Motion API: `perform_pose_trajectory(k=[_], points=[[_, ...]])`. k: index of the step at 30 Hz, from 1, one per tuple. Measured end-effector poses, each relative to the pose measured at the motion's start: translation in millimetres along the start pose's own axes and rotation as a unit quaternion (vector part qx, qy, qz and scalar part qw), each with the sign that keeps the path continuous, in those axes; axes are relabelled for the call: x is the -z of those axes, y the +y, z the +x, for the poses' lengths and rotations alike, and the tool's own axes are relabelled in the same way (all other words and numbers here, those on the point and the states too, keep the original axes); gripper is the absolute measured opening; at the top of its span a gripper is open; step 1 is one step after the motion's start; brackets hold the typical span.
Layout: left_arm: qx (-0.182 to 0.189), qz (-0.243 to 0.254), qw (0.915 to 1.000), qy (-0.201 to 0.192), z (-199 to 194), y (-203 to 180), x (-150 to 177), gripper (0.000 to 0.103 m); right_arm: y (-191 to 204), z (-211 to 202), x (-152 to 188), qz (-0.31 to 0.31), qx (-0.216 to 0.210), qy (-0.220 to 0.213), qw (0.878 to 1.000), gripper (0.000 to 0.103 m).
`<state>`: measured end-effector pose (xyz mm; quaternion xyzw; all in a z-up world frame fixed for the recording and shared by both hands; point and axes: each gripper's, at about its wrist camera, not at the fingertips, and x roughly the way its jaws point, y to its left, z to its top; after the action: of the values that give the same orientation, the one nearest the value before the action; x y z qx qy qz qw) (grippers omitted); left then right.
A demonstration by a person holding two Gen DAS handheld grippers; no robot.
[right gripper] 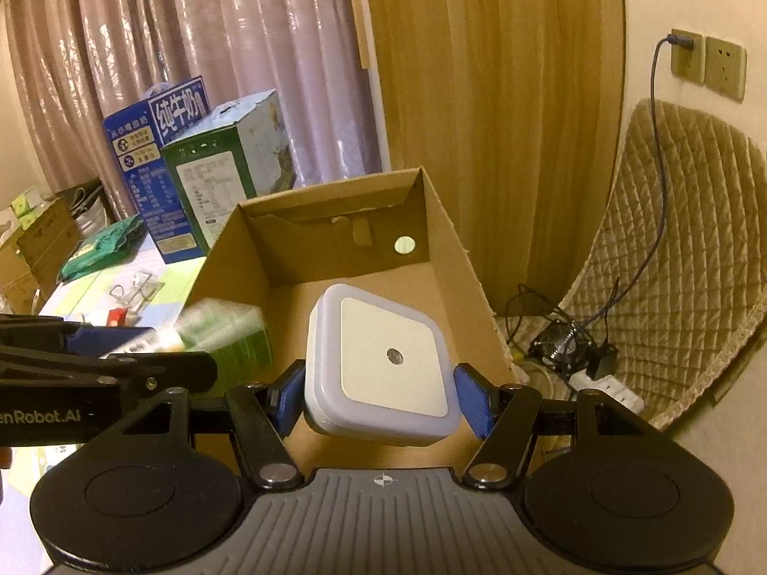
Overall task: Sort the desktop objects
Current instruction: 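Open the right gripper over the cardboard box while the left gripper releases the spray box inside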
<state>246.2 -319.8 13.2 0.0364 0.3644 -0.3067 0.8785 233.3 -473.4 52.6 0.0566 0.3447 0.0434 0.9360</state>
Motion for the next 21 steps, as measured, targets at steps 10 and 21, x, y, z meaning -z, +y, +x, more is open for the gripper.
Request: perform_pose_trajectory(k=[10,21], points=[[-0.011,-0.013,0.9997,-0.020,-32,16,12,0.053,-2,0,3,0.006,-0.003,0.003,1.000,0.062],[-0.020,-0.042,0.9984,-0.033,-68,37,32,0.057,8,-9,-2,0.018,-0.031,-0.018,0.999,0.074]])
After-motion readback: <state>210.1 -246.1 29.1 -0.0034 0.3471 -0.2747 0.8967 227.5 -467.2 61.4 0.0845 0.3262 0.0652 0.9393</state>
